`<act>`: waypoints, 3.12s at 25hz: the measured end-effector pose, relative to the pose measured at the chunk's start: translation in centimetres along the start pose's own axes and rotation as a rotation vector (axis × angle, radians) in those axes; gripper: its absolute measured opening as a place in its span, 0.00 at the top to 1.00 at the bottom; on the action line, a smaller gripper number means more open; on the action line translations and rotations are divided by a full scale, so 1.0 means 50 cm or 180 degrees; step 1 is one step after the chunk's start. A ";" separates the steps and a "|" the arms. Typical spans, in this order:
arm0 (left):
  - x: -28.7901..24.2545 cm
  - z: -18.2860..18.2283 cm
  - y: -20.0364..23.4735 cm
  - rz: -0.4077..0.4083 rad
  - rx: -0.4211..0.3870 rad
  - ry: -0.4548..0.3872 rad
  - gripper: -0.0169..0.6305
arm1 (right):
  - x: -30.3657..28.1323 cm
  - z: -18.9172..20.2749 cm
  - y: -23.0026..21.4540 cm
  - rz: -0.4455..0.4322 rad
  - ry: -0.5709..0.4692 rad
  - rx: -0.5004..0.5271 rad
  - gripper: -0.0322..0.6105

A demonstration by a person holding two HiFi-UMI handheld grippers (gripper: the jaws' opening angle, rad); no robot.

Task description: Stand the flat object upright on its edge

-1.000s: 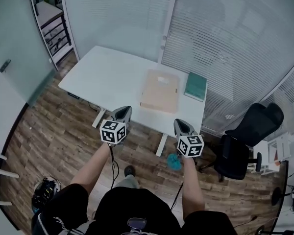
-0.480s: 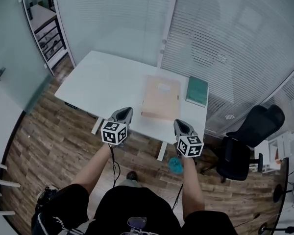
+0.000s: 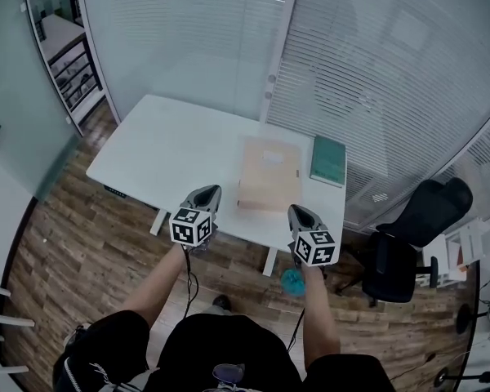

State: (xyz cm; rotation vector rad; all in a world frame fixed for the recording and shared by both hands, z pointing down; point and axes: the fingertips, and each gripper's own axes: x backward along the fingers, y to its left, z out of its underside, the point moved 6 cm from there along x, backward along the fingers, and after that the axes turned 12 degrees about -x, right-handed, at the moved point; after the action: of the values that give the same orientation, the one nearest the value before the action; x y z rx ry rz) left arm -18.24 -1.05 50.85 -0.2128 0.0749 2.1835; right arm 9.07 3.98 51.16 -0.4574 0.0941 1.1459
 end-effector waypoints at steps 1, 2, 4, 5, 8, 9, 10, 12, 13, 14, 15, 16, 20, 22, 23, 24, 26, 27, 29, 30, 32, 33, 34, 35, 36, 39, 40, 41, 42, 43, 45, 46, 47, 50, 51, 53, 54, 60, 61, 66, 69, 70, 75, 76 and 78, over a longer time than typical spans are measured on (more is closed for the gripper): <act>-0.003 0.001 0.006 0.0004 0.0003 -0.0003 0.94 | -0.005 -0.001 0.002 0.0009 -0.0002 0.0004 0.92; -0.005 0.002 0.012 0.0007 0.0006 -0.0007 0.94 | -0.009 -0.002 0.003 0.0015 -0.0004 0.0009 0.92; -0.008 0.004 0.023 0.0010 0.0014 -0.0008 0.94 | -0.016 -0.003 0.007 0.0026 -0.0005 0.0020 0.92; -0.009 0.005 0.028 0.0010 0.0019 -0.0008 0.94 | -0.019 -0.004 0.008 0.0033 -0.0005 0.0025 0.92; -0.014 0.006 0.040 0.0009 0.0025 -0.0019 0.94 | -0.029 -0.006 0.008 0.0049 0.0000 0.0029 0.92; -0.016 0.007 0.043 0.0010 0.0024 -0.0023 0.94 | -0.033 -0.005 0.008 0.0052 -0.0002 0.0029 0.92; -0.017 0.008 0.047 0.0008 0.0023 -0.0027 0.94 | -0.036 -0.005 0.009 0.0052 -0.0006 0.0030 0.92; -0.016 0.010 0.053 -0.0003 0.0032 -0.0033 0.94 | -0.042 -0.005 0.012 0.0043 -0.0012 0.0036 0.92; -0.016 0.011 0.056 -0.0008 0.0037 -0.0033 0.94 | -0.045 -0.005 0.013 0.0037 -0.0010 0.0039 0.92; -0.017 0.012 0.059 -0.0010 0.0038 -0.0029 0.94 | -0.049 -0.005 0.014 0.0034 -0.0005 0.0040 0.92; -0.018 0.012 0.061 -0.0009 0.0034 -0.0022 0.94 | -0.053 -0.005 0.013 0.0033 -0.0001 0.0038 0.92; -0.019 0.014 0.064 -0.0007 0.0028 -0.0012 0.94 | -0.057 -0.006 0.013 0.0032 0.0001 0.0034 0.92; -0.021 0.016 0.081 -0.0028 0.0021 0.0015 0.94 | -0.078 -0.013 0.016 0.0009 -0.0007 0.0024 0.92; -0.027 0.016 0.091 -0.0044 0.0022 0.0016 0.94 | -0.092 -0.016 0.016 -0.0011 -0.0004 0.0026 0.92; -0.031 0.017 0.095 -0.0049 0.0024 0.0019 0.94 | -0.098 -0.018 0.014 -0.0018 0.0000 0.0029 0.92; -0.035 0.017 0.099 -0.0054 0.0026 0.0020 0.94 | -0.104 -0.020 0.012 -0.0024 0.0001 0.0031 0.92; -0.045 0.015 0.107 -0.0060 0.0025 0.0019 0.94 | -0.117 -0.026 0.007 -0.0034 -0.0005 0.0028 0.92; -0.051 0.014 0.112 -0.0062 0.0020 0.0021 0.94 | -0.124 -0.029 0.004 -0.0037 -0.0011 0.0027 0.92; -0.066 0.013 0.122 -0.0062 0.0010 0.0031 0.94 | -0.141 -0.034 -0.004 -0.0042 -0.0015 0.0023 0.92; -0.074 0.013 0.126 -0.0060 0.0008 0.0038 0.94 | -0.148 -0.036 -0.009 -0.0041 -0.0012 0.0018 0.92; -0.092 0.013 0.133 -0.0049 0.0004 0.0046 0.94 | -0.163 -0.039 -0.021 -0.0035 -0.0007 0.0007 0.92; -0.102 0.013 0.137 -0.0048 0.0004 0.0049 0.94 | -0.170 -0.041 -0.027 -0.0033 -0.0007 -0.0001 0.92; -0.113 0.013 0.142 -0.0048 0.0005 0.0050 0.94 | -0.179 -0.044 -0.034 -0.0031 -0.0006 -0.0009 0.92; -0.125 0.013 0.146 -0.0045 0.0006 0.0050 0.94 | -0.188 -0.046 -0.041 -0.0026 -0.0003 -0.0015 0.92; -0.137 0.012 0.150 -0.0036 0.0006 0.0052 0.94 | -0.197 -0.049 -0.049 -0.0019 0.0003 -0.0021 0.92; -0.174 0.006 0.163 0.0006 -0.0006 0.0068 0.94 | -0.224 -0.062 -0.071 0.0011 0.0005 -0.0043 0.92; -0.187 0.004 0.168 0.0015 -0.0008 0.0072 0.94 | -0.233 -0.068 -0.078 0.0021 0.0002 -0.0049 0.92; -0.202 0.002 0.175 0.0020 -0.0005 0.0076 0.94 | -0.243 -0.074 -0.087 0.0032 -0.0001 -0.0054 0.92; -0.217 -0.001 0.181 0.0028 -0.0001 0.0079 0.94 | -0.252 -0.081 -0.096 0.0044 -0.0001 -0.0058 0.92; -0.232 -0.003 0.186 0.0039 0.0002 0.0083 0.94 | -0.261 -0.087 -0.105 0.0053 0.0002 -0.0059 0.92; -0.259 -0.009 0.192 0.0073 0.0001 0.0091 0.94 | -0.274 -0.098 -0.119 0.0065 0.0013 -0.0051 0.92; -0.270 -0.012 0.194 0.0087 0.0002 0.0095 0.94 | -0.278 -0.104 -0.124 0.0072 0.0018 -0.0045 0.92; -0.281 -0.015 0.198 0.0096 0.0006 0.0097 0.94 | -0.283 -0.111 -0.129 0.0081 0.0019 -0.0043 0.92; -0.314 -0.019 0.208 0.0110 0.0020 0.0103 0.94 | -0.302 -0.126 -0.148 0.0105 0.0021 -0.0051 0.92; -0.324 -0.020 0.209 0.0116 0.0026 0.0104 0.94 | -0.308 -0.129 -0.155 0.0110 0.0031 -0.0049 0.92; -0.344 -0.022 0.212 0.0126 0.0045 0.0102 0.94 | -0.321 -0.136 -0.170 0.0124 0.0049 -0.0046 0.92; -0.352 -0.025 0.215 0.0126 0.0057 0.0101 0.94 | -0.328 -0.141 -0.176 0.0127 0.0054 -0.0045 0.92; -0.400 -0.031 0.217 0.0141 0.0075 0.0123 0.94 | -0.358 -0.161 -0.209 0.0119 0.0069 -0.0035 0.92; -0.405 -0.031 0.215 0.0152 0.0069 0.0131 0.94 | -0.360 -0.163 -0.216 0.0124 0.0072 -0.0042 0.92; -0.437 -0.025 0.208 0.0160 0.0050 0.0208 0.94 | -0.367 -0.171 -0.254 0.0157 0.0079 -0.0086 0.92; -0.456 -0.031 0.198 0.0183 0.0029 0.0233 0.94 | -0.364 -0.181 -0.279 0.0196 0.0062 -0.0138 0.92; -0.462 -0.033 0.194 0.0193 0.0021 0.0238 0.94 | -0.364 -0.184 -0.286 0.0204 0.0058 -0.0148 0.92; -0.491 -0.036 0.188 0.0218 -0.0010 0.0271 0.94 | -0.375 -0.186 -0.310 0.0205 0.0056 -0.0185 0.92; -0.495 -0.036 0.189 0.0210 -0.0018 0.0274 0.94 | -0.378 -0.185 -0.314 0.0205 0.0056 -0.0190 0.92; -0.502 -0.034 0.192 0.0180 -0.0028 0.0283 0.94 | -0.383 -0.185 -0.321 0.0206 0.0055 -0.0204 0.92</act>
State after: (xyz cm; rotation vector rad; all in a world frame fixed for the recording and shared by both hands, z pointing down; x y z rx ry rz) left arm -11.51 -27.00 53.48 -0.3162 0.1226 2.2305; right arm 16.87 -21.38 53.43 -0.5243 0.0880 1.2114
